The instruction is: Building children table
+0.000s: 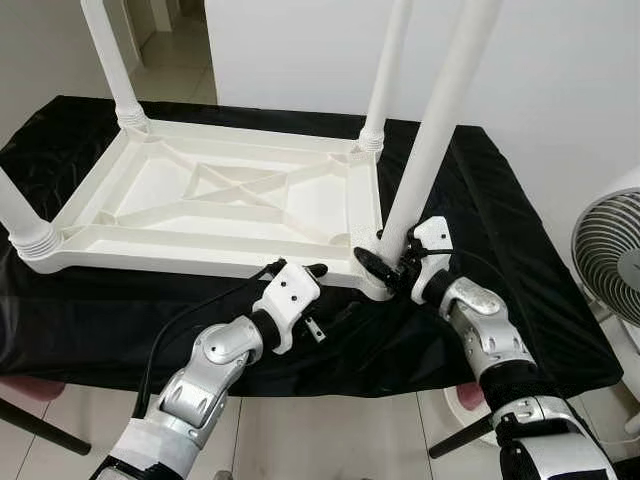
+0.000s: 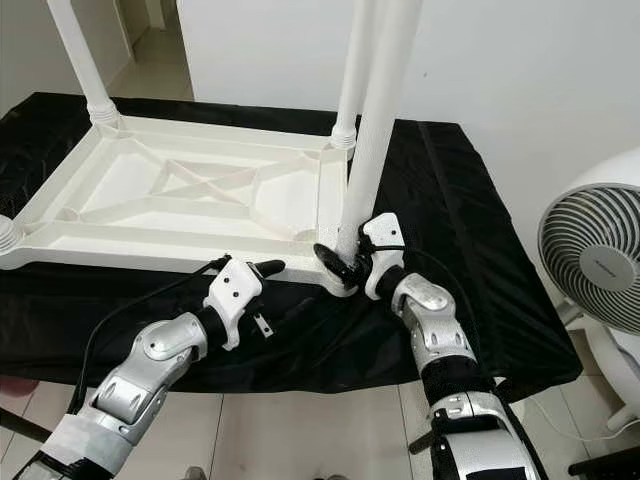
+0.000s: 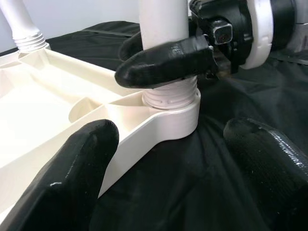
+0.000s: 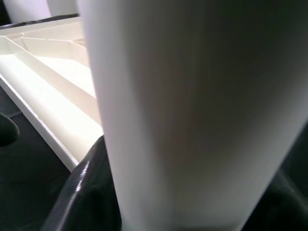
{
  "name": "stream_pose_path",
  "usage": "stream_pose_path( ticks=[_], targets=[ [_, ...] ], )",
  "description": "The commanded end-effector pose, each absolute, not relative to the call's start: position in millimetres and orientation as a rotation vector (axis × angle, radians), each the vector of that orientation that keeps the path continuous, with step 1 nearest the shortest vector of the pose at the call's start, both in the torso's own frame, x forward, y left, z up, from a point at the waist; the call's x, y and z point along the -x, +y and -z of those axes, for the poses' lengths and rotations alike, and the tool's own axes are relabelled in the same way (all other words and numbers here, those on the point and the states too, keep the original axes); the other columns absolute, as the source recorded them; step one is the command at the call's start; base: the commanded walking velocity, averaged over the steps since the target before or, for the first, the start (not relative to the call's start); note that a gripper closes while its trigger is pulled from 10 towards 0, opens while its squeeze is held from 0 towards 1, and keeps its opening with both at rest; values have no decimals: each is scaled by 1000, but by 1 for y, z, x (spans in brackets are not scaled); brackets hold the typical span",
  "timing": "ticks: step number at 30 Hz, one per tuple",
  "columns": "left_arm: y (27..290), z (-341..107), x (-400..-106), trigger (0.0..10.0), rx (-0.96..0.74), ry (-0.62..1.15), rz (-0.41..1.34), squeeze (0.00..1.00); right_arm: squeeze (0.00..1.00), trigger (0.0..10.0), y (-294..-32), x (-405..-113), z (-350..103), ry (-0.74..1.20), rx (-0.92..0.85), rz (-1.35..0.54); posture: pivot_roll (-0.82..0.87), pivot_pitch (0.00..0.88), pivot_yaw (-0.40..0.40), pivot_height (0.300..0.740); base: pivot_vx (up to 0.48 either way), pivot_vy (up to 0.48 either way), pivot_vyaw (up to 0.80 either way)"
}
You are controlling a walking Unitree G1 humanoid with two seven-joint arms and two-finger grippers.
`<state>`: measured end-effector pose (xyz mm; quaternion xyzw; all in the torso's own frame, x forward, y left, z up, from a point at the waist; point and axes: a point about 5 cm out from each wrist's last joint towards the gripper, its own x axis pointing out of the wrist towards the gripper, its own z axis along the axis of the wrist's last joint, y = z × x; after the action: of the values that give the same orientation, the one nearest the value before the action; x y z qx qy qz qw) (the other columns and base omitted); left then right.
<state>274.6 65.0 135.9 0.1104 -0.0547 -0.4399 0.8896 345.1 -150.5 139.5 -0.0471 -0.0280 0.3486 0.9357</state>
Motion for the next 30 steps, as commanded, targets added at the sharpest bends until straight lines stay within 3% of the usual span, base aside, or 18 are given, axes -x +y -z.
stream_pose_path(
  ticks=[1, 8, 10, 20, 30],
  targets=[
    [60, -138, -272, 10000, -248, -121, 991, 0, 0, 0, -151, -345, -135, -36, 96, -728, 107, 28, -50, 740, 0, 0, 0],
    [60, -138, -272, 10000, -250, -126, 993, 0, 0, 0, -149, -343, -128, -26, 92, -738, 105, 13, -44, 740, 0, 0, 0],
    [59, -138, -271, 10000, -246, -124, 998, 0, 0, 10000, -150, -342, -123, -17, 87, -706, 101, 9, -45, 740, 0, 0, 0],
    [58, -136, -269, 10000, -243, -119, 1005, 0, 0, 10000, -145, -338, -116, -18, 72, -643, 98, 7, -50, 740, 0, 0, 0],
    [57, -133, -266, 10000, -238, -111, 1013, 0, 0, 10000, -134, -333, -118, -64, -56, -271, 90, 4, -51, 740, 0, 0, 0]
  ],
)
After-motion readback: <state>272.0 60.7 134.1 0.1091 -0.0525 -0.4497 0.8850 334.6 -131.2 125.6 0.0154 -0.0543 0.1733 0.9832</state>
